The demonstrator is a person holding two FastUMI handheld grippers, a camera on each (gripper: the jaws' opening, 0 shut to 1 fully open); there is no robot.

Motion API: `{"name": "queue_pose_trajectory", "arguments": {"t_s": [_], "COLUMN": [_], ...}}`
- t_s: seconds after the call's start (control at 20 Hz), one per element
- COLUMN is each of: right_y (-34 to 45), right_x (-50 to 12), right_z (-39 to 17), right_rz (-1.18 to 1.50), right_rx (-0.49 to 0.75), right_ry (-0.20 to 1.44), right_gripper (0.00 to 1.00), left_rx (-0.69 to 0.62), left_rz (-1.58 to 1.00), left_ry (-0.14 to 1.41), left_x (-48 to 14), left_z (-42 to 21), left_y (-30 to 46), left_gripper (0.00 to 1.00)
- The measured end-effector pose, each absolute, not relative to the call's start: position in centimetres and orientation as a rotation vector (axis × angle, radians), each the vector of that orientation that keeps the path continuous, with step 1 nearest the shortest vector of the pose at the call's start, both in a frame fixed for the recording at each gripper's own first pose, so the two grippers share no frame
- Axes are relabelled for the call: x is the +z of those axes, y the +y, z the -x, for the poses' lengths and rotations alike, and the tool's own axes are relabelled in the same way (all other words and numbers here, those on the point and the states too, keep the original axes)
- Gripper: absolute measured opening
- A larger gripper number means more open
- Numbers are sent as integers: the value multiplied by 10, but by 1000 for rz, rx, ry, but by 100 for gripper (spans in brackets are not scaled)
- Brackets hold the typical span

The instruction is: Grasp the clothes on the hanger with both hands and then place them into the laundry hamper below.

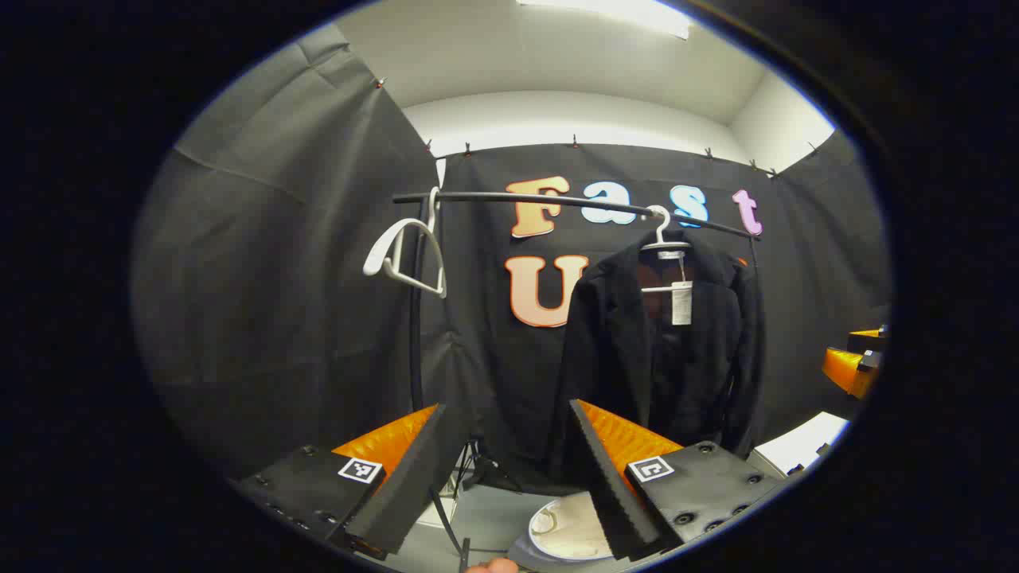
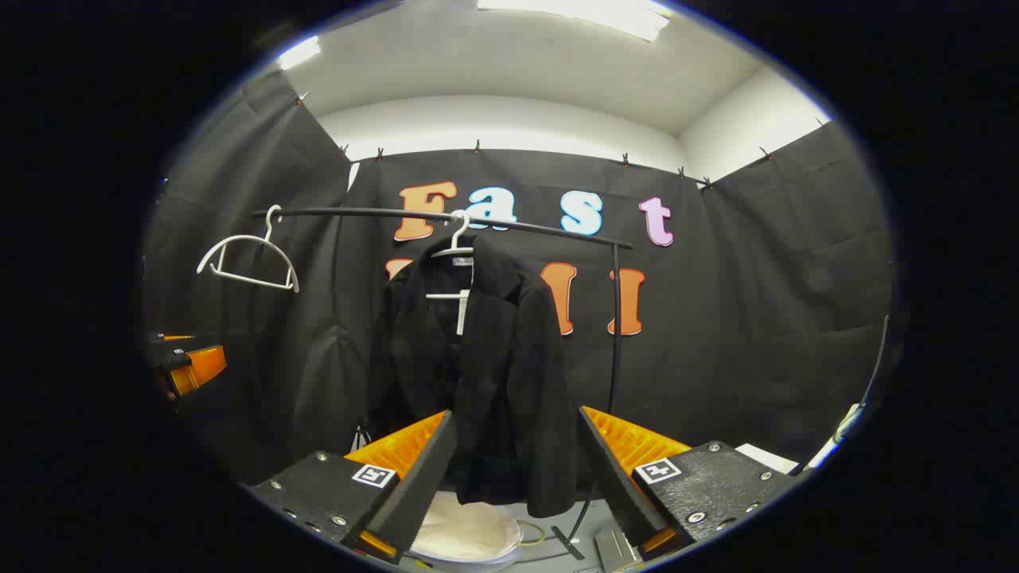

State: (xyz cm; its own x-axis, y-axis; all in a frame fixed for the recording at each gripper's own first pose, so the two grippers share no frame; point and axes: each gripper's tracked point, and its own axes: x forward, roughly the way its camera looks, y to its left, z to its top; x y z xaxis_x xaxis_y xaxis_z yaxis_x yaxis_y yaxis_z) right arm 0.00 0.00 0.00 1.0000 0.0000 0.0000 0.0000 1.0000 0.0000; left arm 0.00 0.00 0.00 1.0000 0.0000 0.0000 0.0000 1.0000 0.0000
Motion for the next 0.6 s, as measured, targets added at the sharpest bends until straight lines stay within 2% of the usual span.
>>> {"name": "queue_pose_trajectory", "arguments": {"t_s": [0.05, 0.15, 0.2, 0.25, 0.35, 0.6], "right_y": [1, 0, 5, 8, 12, 22], "right_x": [-1, -4, -3, 1, 7, 8], "right_z": [0, 2, 6, 10, 13, 13], "right_rz": [17, 40, 44, 50, 55, 42], "right_rx": [1, 0, 9, 13, 17, 28], "right_ry": [-5, 9, 11, -7, -27, -32], "right_gripper": [93, 93, 93, 93, 93, 93], "left_rx": [3, 5, 2, -10, -25, -43], "left_rz": [13, 23, 19, 18, 18, 13], "left_ry": [-9, -22, -21, -29, -46, -43], "left_x": [1, 4, 5, 8, 12, 14], "left_z": [4, 8, 11, 12, 11, 8], "left_y": [-2, -4, -4, -7, -10, -17], "left_gripper": [93, 100, 96, 100, 93, 93]}}
